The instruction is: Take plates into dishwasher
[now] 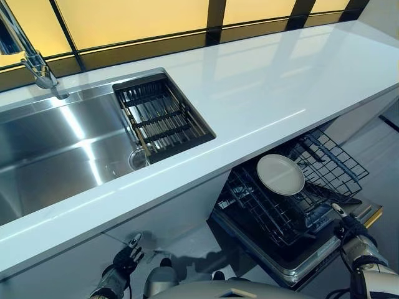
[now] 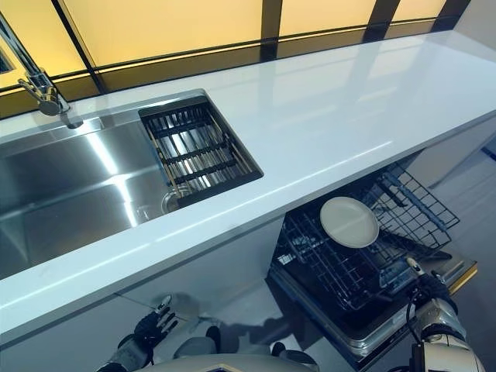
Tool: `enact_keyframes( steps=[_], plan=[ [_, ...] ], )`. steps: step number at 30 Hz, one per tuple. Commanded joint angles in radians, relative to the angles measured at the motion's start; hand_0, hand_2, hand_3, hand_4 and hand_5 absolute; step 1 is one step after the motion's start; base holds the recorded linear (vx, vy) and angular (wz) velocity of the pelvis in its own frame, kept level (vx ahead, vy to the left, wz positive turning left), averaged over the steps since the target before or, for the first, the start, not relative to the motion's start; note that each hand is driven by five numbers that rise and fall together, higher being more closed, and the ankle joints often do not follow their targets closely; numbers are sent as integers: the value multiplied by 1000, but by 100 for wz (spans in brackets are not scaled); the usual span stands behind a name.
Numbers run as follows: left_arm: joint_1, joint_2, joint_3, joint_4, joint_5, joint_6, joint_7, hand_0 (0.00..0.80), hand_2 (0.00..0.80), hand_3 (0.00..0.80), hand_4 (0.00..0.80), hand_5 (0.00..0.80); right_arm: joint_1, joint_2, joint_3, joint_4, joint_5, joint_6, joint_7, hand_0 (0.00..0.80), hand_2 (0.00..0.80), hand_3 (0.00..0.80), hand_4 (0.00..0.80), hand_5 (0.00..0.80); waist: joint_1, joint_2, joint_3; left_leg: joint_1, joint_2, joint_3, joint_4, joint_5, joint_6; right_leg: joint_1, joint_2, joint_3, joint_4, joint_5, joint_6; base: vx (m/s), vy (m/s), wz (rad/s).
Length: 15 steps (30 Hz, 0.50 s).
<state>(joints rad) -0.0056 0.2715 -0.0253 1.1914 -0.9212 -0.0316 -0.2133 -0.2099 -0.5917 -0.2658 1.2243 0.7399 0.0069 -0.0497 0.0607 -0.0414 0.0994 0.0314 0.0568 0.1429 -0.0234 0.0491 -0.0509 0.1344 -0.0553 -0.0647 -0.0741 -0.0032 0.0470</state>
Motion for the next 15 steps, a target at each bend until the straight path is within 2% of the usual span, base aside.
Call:
enact_keyframes(
  steps=[1,6,15],
  plan=[
    [-93,29,51,-23,-34,-50,-7,0,0,0,0,0,-29,-79,-36,7,-12,-34,-59,0,0,0,0,0,-12,5,-7,-54,-64,1,-24,10,33,28,59,29,108,-80,-16,-29,12,9],
    [-84,34,62,-16,-46,-48,-11,0,0,0,0,0,11,-132,-75,6,-36,-27,-80,0,0,0,0,0,-35,3,-8,-24,-61,-1,-49,13,31,15,71,35,111,-71,-17,-8,8,3],
    [-97,36,47,-24,-63,-49,-17,0,0,0,0,0,73,-194,-126,-16,-87,-7,-98,0,0,0,0,0,-77,-15,-11,3,-50,23,-64,0,32,-18,82,49,130,-64,-13,0,13,-4]
  ],
)
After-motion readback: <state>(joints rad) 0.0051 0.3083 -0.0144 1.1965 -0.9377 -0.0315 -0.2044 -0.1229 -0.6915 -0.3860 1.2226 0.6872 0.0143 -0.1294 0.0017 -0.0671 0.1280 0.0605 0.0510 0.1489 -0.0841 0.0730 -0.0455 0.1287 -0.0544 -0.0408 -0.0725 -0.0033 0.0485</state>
